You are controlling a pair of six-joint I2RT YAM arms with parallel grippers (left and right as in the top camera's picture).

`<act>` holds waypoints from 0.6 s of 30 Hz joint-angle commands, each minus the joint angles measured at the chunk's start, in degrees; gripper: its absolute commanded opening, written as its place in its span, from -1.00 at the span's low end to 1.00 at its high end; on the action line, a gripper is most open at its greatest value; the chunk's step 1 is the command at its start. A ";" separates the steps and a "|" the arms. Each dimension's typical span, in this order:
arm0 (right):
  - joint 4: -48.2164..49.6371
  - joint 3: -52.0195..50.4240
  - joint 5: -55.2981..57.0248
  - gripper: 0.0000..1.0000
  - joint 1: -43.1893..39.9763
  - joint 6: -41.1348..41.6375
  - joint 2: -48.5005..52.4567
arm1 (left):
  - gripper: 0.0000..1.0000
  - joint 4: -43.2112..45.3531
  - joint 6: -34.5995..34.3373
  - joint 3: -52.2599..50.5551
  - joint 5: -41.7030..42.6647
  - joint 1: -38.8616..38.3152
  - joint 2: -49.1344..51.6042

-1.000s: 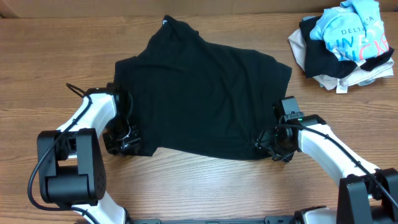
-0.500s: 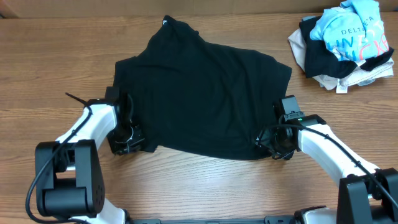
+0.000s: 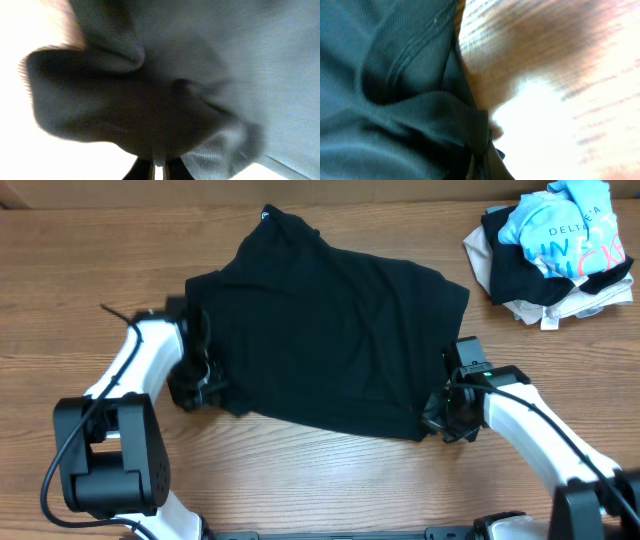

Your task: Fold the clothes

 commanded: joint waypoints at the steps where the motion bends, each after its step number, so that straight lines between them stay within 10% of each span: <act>1: -3.17 2.40 0.57 -0.92 0.13 -0.11 -6.38 | -0.91 -5.49 2.67 10.54 -2.73 0.00 -0.13; 18: -19.34 2.40 -3.74 -0.92 0.13 3.78 -18.21 | -0.92 -19.56 7.13 24.35 -6.73 -1.20 -10.16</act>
